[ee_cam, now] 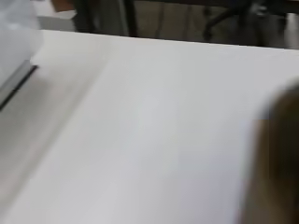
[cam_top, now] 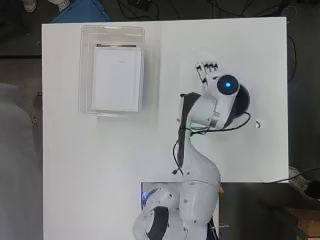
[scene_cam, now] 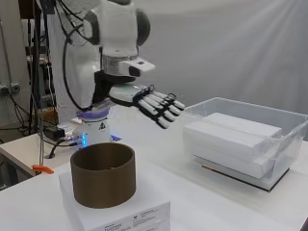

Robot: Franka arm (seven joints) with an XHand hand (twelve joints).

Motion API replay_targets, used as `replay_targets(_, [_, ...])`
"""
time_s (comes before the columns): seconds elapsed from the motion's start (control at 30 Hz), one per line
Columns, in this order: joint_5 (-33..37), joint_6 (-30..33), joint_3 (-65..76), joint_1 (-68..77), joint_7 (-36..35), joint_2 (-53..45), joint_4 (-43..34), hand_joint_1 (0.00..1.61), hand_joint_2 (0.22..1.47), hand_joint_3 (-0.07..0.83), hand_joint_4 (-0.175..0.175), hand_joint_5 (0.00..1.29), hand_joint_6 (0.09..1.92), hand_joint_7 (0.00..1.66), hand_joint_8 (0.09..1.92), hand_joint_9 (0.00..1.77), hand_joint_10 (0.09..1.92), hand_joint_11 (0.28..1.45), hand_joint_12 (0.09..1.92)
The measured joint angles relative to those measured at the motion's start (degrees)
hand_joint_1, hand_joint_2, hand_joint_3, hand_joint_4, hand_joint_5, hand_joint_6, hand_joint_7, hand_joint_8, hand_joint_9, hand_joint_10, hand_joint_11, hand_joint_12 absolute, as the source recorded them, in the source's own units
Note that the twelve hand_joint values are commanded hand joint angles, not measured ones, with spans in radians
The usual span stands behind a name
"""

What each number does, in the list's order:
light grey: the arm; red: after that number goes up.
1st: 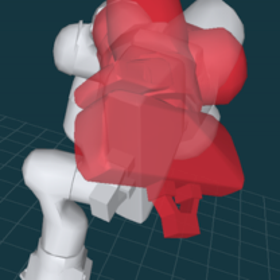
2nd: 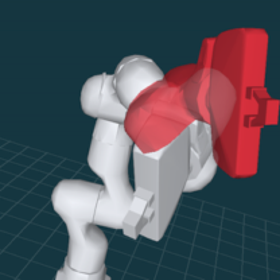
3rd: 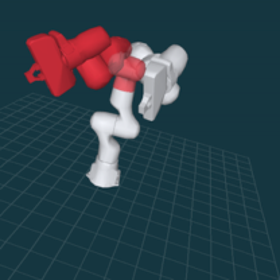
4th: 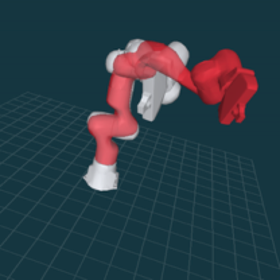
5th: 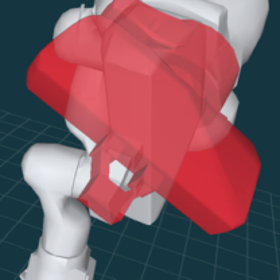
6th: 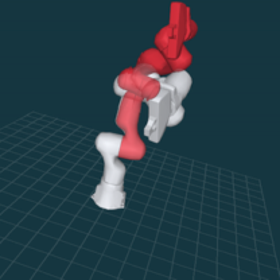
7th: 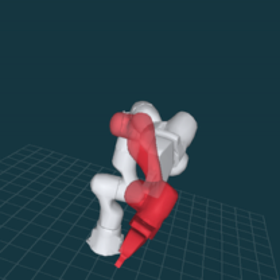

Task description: Teleoperate dual arm-hand system to remove items from a box

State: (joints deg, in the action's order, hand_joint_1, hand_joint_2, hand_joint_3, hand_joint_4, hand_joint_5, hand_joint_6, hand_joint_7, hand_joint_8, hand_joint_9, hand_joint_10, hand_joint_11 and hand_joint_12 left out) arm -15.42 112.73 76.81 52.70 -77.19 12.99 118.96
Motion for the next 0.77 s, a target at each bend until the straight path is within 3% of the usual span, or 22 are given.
replay_targets(0.17, [-4.5,-1.1,-3.7,10.4,4.3,1.7,0.8,0.05,0.8,0.008,0.02,0.13,0.09,0.21,0.09,0.34,0.09,0.45,0.09])
replay_targets(0.33, [-9.5,-4.6,-15.3,-1.1,10.5,8.7,1.1,0.04,0.82,0.008,0.028,0.18,0.09,0.29,0.09,0.42,0.09,0.47,0.09])
replay_targets(0.53, [-10.7,-9.4,-35.5,-11.1,18.0,16.4,1.2,0.07,0.88,0.015,0.025,0.22,0.09,0.36,0.09,0.47,0.09,0.5,0.09])
replay_targets(0.73, [-10.2,-11.5,-39.9,-13.4,22.9,17.9,0.9,0.08,0.9,0.011,0.023,0.22,0.09,0.36,0.09,0.47,0.09,0.5,0.09])
replay_targets(0.77, [-10.2,-11.5,-39.9,-13.4,22.9,17.9,0.9,0.09,0.92,0.017,0.008,0.19,0.09,0.34,0.09,0.48,0.09,0.5,0.09])
